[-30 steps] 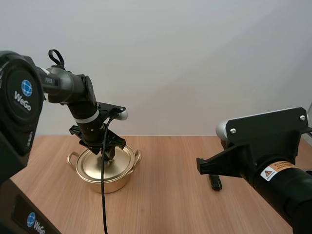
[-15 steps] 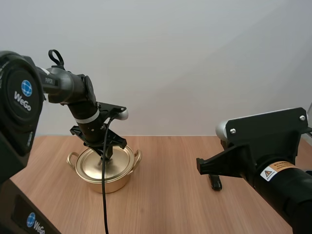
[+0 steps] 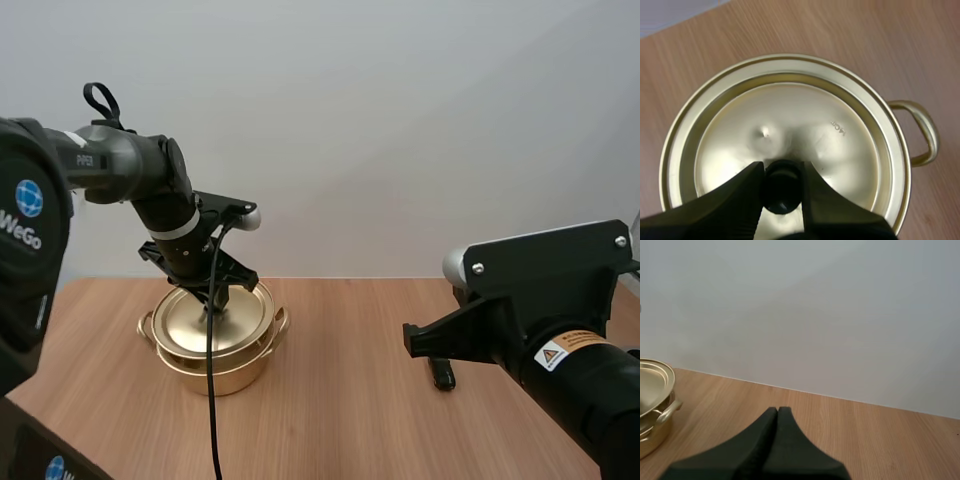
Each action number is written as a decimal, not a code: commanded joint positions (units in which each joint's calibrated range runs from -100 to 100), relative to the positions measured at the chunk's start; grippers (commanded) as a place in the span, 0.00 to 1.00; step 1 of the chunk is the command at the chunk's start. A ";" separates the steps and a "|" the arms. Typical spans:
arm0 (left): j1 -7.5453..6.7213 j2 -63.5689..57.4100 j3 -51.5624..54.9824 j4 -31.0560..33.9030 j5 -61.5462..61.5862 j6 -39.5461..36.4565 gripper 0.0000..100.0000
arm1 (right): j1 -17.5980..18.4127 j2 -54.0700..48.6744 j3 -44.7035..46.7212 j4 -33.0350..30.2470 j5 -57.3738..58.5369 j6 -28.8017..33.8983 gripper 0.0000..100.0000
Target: Open the pot, put the car inside, and close it
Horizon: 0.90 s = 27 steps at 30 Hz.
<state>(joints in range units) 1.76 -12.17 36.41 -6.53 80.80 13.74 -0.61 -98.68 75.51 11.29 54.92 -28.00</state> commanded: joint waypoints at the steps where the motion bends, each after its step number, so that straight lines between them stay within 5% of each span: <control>1: 0.00 -1.98 -1.00 0.00 0.01 -0.02 0.00 | -0.06 -0.04 -0.11 0.04 0.00 0.02 0.00; 14: 0.00 -15.04 -21.24 0.00 -1.60 -1.52 0.00 | -0.06 -0.04 -0.11 0.04 0.00 0.02 0.00; 27: 0.07 -28.46 -30.89 -1.35 -30.79 -5.10 0.00 | -0.06 -0.04 -0.11 0.04 0.00 0.02 0.00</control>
<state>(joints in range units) 1.83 -38.97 5.49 -7.69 55.46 8.59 -0.61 -98.68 75.51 11.29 54.92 -28.00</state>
